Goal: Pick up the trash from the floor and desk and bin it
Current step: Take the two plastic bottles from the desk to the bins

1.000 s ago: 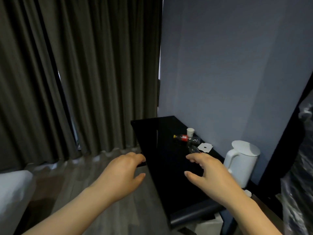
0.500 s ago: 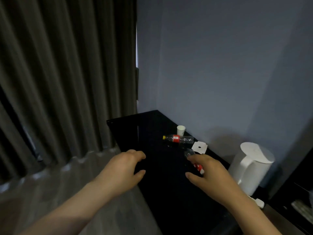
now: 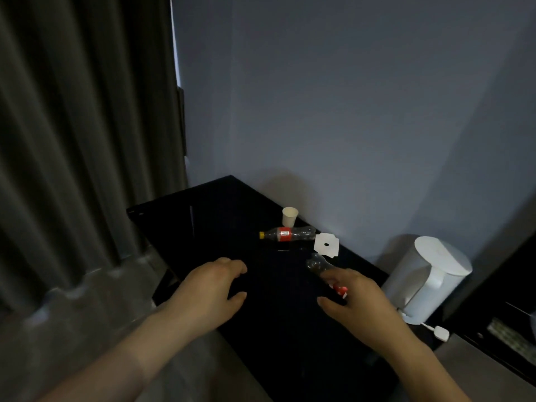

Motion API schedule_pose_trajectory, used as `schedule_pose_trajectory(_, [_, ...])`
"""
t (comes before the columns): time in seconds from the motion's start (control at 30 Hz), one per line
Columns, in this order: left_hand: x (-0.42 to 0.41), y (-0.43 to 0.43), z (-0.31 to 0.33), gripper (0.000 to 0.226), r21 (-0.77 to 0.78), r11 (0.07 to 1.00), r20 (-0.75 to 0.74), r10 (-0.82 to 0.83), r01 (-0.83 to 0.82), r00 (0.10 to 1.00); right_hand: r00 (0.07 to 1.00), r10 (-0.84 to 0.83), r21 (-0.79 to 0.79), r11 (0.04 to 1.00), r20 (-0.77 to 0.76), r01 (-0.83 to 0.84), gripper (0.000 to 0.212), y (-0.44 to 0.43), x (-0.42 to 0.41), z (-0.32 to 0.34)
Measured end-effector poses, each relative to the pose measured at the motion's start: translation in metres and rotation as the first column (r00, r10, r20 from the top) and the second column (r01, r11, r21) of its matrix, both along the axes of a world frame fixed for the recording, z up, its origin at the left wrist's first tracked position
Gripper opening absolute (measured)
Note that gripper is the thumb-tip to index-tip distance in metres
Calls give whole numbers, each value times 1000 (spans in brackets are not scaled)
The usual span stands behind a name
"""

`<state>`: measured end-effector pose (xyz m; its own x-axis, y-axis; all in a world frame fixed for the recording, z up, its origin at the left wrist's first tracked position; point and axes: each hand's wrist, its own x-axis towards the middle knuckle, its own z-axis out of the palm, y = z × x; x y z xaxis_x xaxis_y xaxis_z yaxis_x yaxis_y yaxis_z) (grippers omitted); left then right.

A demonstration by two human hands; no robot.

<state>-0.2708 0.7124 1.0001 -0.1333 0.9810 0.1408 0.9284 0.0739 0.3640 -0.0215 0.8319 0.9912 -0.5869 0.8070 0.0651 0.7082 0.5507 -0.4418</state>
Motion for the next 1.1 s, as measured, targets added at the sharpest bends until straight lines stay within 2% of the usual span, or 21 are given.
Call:
schedule_pose_trajectory(0.33, [-66,96,-30,43,-93,993,-1,-70,70,998,989,-145,-76,987,3,145,48,74,-43,-39])
schedule_pose_trajectory(0.6, [-99,214,-40,44,-268,945,-4,-194,185,981,964,-265,-196,945,3,261,42,159,-57,-72])
schedule_pose_trajectory(0.87, [-89,306,-81,45,-326,907,25,-272,265,962,920,-377,-294,872,107,391,46,211,-47,-112])
schedule_pose_trajectory(1.0, [-81,343,-107,46,-326,878,114,-332,351,936,883,-427,-330,819,196,470,49,232,-41,-137])
schedule_pose_trajectory(1.1, [-76,373,-130,49,-326,858,128,-375,396,918,840,-487,-337,770,237,542,49,242,-39,-154])
